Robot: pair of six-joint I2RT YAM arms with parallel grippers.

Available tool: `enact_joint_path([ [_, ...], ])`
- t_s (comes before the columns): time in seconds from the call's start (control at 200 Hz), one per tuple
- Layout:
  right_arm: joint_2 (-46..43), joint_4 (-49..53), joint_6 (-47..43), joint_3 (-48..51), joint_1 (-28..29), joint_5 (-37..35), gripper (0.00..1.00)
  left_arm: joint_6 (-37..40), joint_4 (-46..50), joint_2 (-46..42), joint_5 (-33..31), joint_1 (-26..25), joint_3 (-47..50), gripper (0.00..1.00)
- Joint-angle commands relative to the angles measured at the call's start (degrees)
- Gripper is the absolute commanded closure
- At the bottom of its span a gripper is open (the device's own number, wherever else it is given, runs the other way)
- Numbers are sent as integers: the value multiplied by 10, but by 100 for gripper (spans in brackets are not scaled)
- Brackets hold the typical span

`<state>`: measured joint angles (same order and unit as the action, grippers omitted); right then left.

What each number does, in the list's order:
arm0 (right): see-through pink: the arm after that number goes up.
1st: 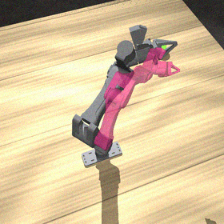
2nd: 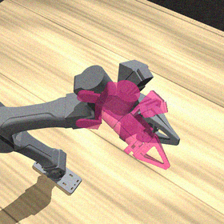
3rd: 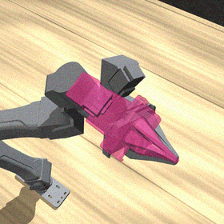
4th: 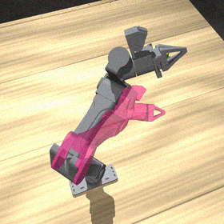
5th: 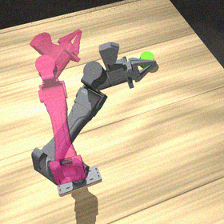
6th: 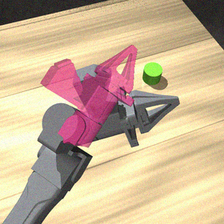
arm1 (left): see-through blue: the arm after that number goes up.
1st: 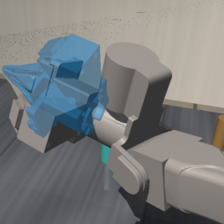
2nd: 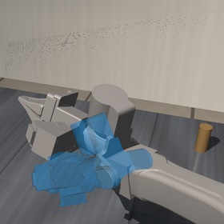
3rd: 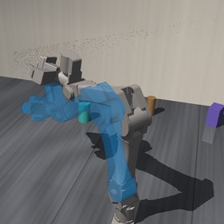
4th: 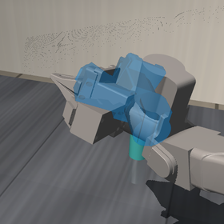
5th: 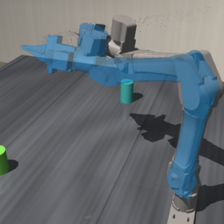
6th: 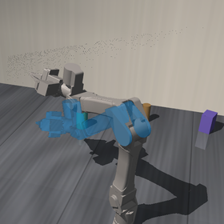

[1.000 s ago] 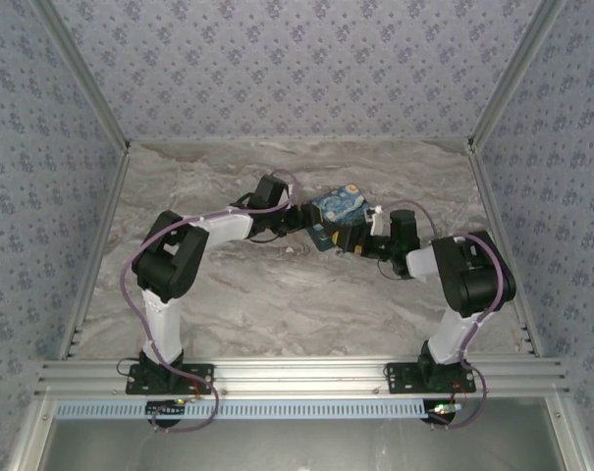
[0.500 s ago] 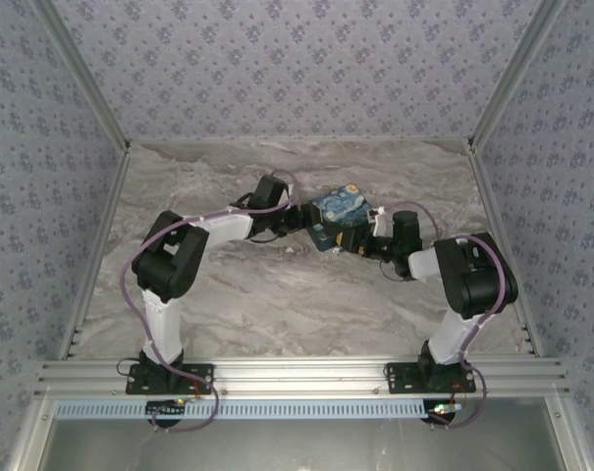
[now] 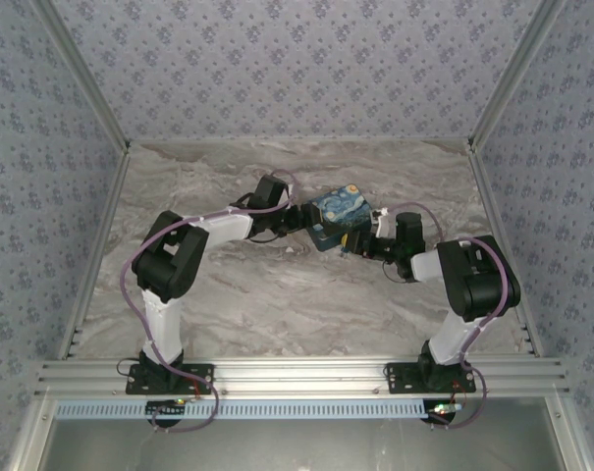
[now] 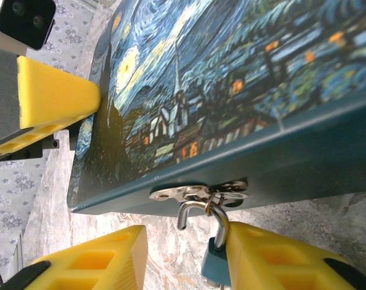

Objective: Unlock the padlock with the key

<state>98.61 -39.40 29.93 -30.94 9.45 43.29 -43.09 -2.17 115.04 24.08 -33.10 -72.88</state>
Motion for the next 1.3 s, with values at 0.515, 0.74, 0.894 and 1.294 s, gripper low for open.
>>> enact_joint_path([
  [0.515,-9,1,-16,9,-6,-10,91,8,71,2,-35,3,23,20],
  [0.74,-25,-14,20,27,-12,-45,100,7,68,-13,-46,3,42,20],
  [0.894,-38,-21,55,39,-16,-74,100,7,66,-20,-46,3,54,20],
  [1.294,-48,-106,168,49,-17,-99,100,-1,51,-22,-41,3,69,20],
])
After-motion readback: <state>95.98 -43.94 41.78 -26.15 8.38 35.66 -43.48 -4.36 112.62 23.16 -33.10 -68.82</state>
